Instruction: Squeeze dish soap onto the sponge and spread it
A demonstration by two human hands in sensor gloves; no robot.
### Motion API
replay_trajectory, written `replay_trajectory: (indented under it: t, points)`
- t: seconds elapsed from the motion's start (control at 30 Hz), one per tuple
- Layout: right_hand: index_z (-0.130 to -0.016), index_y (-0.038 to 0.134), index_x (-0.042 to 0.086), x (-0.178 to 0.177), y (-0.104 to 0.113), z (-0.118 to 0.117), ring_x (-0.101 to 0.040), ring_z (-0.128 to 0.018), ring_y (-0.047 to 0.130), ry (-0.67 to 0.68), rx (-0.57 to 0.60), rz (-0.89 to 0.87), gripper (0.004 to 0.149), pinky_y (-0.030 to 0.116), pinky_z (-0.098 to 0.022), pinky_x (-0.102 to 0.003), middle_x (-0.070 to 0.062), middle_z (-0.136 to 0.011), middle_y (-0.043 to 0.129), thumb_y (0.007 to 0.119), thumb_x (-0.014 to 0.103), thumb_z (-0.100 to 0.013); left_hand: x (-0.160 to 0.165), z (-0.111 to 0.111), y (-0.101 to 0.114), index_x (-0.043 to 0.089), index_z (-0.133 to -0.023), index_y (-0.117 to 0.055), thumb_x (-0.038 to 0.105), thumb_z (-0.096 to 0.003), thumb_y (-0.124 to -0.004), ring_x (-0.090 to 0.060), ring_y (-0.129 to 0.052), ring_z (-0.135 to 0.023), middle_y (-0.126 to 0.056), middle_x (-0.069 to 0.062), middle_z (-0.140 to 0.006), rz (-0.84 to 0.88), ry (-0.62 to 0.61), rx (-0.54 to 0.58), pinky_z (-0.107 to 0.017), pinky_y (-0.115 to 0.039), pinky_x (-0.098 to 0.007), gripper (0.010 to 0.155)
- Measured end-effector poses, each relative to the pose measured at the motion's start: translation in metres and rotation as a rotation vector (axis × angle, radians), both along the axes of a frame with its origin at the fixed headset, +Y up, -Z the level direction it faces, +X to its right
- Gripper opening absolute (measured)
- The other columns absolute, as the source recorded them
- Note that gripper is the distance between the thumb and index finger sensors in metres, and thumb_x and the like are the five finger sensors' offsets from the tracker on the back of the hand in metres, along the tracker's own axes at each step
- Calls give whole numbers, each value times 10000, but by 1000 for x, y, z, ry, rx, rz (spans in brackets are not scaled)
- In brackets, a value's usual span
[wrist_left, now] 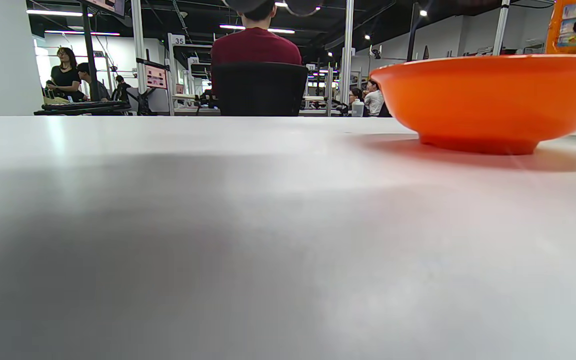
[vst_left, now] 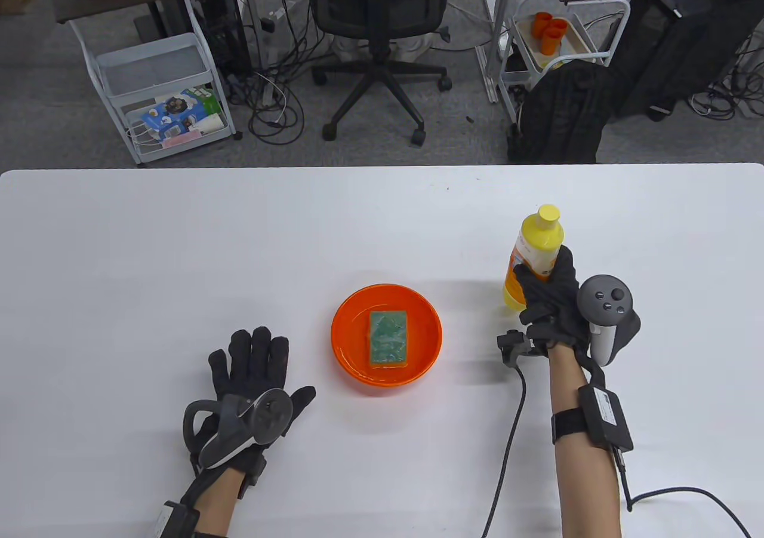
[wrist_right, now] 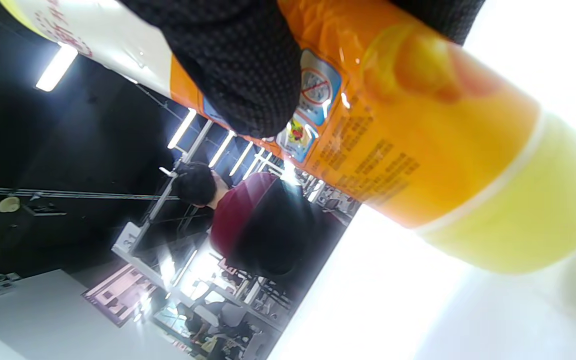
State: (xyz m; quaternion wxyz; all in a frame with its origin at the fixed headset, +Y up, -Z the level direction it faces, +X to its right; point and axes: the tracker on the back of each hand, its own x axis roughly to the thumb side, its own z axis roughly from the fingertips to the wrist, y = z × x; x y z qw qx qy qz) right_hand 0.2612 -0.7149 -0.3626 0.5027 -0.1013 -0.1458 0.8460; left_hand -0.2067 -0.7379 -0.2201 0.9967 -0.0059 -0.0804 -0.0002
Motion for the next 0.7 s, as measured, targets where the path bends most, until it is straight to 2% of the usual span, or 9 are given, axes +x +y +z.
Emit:
replay_trajectory:
  t: [0.13,0.23,0.33,0.5,0.53,0.6,0.7]
  points:
    - [-993,549,190,3,-17,-5,-400,-978,810,-1,-32,-11,560,712,-752,-563,-109,-1094,659,908,232,-565,1,-3,-3,150,-1193,-323,702,-509,-509,-522,-305,-1163,-314,-206,-1284,-12,-4,-13,-773,-292,-727,899]
    - [-990,552,202,5,-20,-3,-393,-978,812,-8,-24,-45,562,717,-750,-553,-101,-1087,673,910,248,-560,-1,-3,-4,151,-1194,-325,702,-509,-511,-518,-301,-1165,-316,-206,-1284,-11,-3,-23,-773,-291,-728,899]
    - [-984,582,209,4,-20,0,-389,-968,817,-23,-46,10,551,726,-739,-559,-89,-1073,706,918,286,-554,-4,-4,-4,156,-1194,-324,704,-508,-510,-511,-293,-1169,-311,-202,-1286,-12,6,-26,-775,-287,-727,898]
    - [-1001,608,208,2,-23,3,-407,-973,793,-64,-150,120,547,688,-722,-616,-88,-1083,739,902,340,-559,-10,-5,-4,160,-1195,-323,703,-508,-511,-507,-286,-1171,-307,-198,-1288,7,23,-26,-778,-282,-725,895]
    - [-1011,609,194,2,-23,4,-423,-982,772,-70,-159,141,560,670,-725,-628,-106,-1083,739,900,349,-558,-11,-5,-4,159,-1194,-324,702,-509,-511,-516,-293,-1167,-308,-200,-1287,7,25,-26,-777,-285,-725,894]
    - [-1086,527,140,1,-19,9,-464,-1008,712,-65,-187,241,685,638,-736,-644,-158,-1128,664,885,394,-560,-13,-4,-4,157,-1194,-326,701,-509,-511,-509,-291,-1169,-309,-202,-1286,7,29,-24,-776,-286,-726,895]
    - [-1133,440,88,2,-8,27,-508,-1029,640,-59,-152,347,797,601,-747,-653,-204,-1163,580,866,442,-561,-15,-5,-2,159,-1194,-327,702,-509,-513,-509,-291,-1170,-309,-200,-1287,14,38,-20,-778,-285,-725,894]
